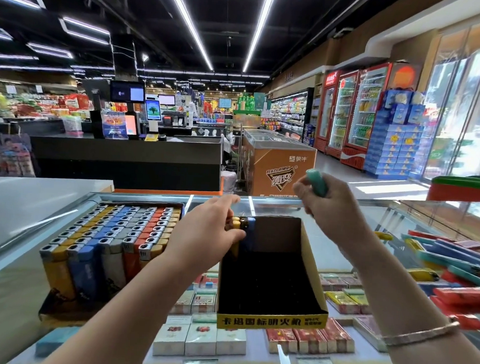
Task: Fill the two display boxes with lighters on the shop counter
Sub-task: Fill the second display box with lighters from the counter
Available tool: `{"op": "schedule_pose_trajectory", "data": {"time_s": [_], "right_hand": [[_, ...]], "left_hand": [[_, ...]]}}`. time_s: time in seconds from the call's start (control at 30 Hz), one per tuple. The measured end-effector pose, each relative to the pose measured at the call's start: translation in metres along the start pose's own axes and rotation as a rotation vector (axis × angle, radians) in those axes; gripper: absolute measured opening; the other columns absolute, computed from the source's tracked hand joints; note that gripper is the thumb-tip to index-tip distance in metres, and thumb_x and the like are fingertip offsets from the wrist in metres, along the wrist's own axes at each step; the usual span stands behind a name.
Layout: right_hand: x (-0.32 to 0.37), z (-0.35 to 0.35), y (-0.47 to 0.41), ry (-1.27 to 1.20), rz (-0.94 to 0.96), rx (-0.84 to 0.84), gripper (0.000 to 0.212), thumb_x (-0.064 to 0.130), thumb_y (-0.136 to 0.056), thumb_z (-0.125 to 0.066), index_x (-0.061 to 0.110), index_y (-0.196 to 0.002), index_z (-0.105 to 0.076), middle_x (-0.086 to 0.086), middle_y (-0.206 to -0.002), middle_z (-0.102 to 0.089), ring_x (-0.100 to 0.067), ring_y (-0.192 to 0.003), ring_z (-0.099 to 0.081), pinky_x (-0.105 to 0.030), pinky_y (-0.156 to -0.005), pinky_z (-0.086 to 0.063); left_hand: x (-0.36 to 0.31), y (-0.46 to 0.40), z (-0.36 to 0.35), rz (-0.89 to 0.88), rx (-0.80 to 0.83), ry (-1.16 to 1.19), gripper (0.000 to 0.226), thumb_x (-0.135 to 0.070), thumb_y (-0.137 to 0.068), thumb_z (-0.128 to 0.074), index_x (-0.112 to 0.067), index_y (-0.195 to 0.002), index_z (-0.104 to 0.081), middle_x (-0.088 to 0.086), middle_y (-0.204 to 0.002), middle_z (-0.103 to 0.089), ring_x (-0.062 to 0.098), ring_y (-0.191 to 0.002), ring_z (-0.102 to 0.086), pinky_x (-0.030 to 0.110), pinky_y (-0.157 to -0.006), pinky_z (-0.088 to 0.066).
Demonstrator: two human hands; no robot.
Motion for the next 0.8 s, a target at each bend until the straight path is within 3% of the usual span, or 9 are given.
{"op": "schedule_pose_trajectory", "data": {"time_s": [0.1, 0.23, 0.33, 0.4, 0.5, 0.63, 0.7, 0.8], "right_hand": [[0.004, -0.033, 0.013, 0.003, -0.066, 0.392, 0.011, 0.009, -0.078, -0.070, 0.009, -0.078, -0.059, 0.006, -0.059, -0.048, -0.003, -0.053, -0.042, -0.011, -0.052, -0.036], [0.007, -0.056, 0.030, -0.103, -0.195, 0.687, 0.025, 0.001, -0.075, -0.072, 0.018, -0.085, -0.057, 0.017, -0.061, -0.057, 0.001, -0.060, -0.054, -0.011, -0.053, -0.042], [0.007, -0.061, 0.035, -0.092, -0.233, 0.777, 0.038, -0.003, -0.073, -0.071, 0.008, -0.106, -0.056, -0.008, -0.094, -0.063, -0.018, -0.082, -0.061, -0.026, -0.073, -0.051], [0.003, -0.060, 0.037, -0.022, -0.284, 0.801, 0.042, 0.002, -0.074, -0.073, 0.009, -0.110, -0.053, -0.014, -0.099, -0.060, -0.022, -0.084, -0.062, -0.030, -0.072, -0.052], [0.004, -0.050, 0.032, -0.111, -0.314, 0.709, 0.030, -0.004, -0.075, -0.069, 0.010, -0.097, -0.052, -0.009, -0.086, -0.058, -0.015, -0.061, -0.057, -0.020, -0.050, -0.049], [0.007, -0.032, 0.019, -0.401, -0.295, 0.517, 0.030, -0.024, -0.069, -0.058, 0.001, -0.084, -0.054, -0.015, -0.081, -0.059, -0.020, -0.058, -0.063, -0.026, -0.056, -0.057], [0.011, -0.031, 0.018, -0.518, -0.276, 0.485, 0.026, -0.017, -0.063, -0.062, 0.000, -0.080, -0.055, -0.015, -0.072, -0.063, -0.021, -0.055, -0.064, -0.027, -0.053, -0.057], [0.017, -0.035, 0.020, -0.575, -0.246, 0.508, 0.019, -0.005, -0.061, -0.066, 0.000, -0.077, -0.056, -0.015, -0.068, -0.065, -0.022, -0.052, -0.064, -0.025, -0.049, -0.056]], "left_hand": [[-0.012, 0.002, 0.006, -0.075, -0.083, 0.050, 0.054, -0.043, -0.084, -0.060, -0.030, -0.134, -0.043, -0.008, -0.125, -0.050, 0.010, -0.114, -0.047, 0.027, -0.090, -0.042], [-0.037, 0.008, 0.022, -0.259, -0.227, 0.212, 0.035, -0.033, -0.080, -0.068, -0.032, -0.114, -0.062, -0.012, -0.103, -0.054, 0.006, -0.097, -0.052, 0.024, -0.081, -0.046], [-0.044, 0.008, 0.016, -0.293, -0.147, 0.213, 0.022, -0.022, -0.078, -0.071, -0.026, -0.099, -0.071, -0.011, -0.096, -0.062, 0.008, -0.093, -0.057, 0.030, -0.081, -0.050], [-0.041, 0.007, 0.012, -0.247, -0.105, 0.227, 0.018, -0.021, -0.079, -0.071, -0.025, -0.096, -0.072, -0.011, -0.095, -0.066, 0.006, -0.088, -0.060, 0.033, -0.080, -0.051], [-0.032, 0.006, 0.013, -0.185, -0.109, 0.234, 0.015, -0.020, -0.080, -0.071, -0.024, -0.094, -0.070, -0.009, -0.088, -0.068, 0.007, -0.082, -0.062, 0.034, -0.077, -0.053], [-0.030, 0.006, 0.015, -0.184, -0.098, 0.172, 0.020, -0.022, -0.080, -0.070, -0.023, -0.100, -0.065, -0.012, -0.084, -0.064, 0.004, -0.077, -0.060, 0.030, -0.073, -0.053], [-0.035, 0.007, 0.010, -0.228, -0.060, 0.115, 0.029, -0.024, -0.079, -0.071, -0.024, -0.107, -0.063, -0.011, -0.086, -0.063, 0.007, -0.077, -0.059, 0.031, -0.071, -0.053], [-0.038, 0.010, 0.003, -0.226, -0.028, 0.182, 0.023, -0.025, -0.077, -0.072, -0.025, -0.100, -0.066, -0.004, -0.090, -0.068, 0.013, -0.080, -0.062, 0.034, -0.072, -0.052]]}}
Point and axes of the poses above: each hand's wrist, its own y-axis away from the middle knuckle, its own z-axis out of the back of the hand, x = y × z, the point moved 7 cm from there along -y, towards the middle knuckle
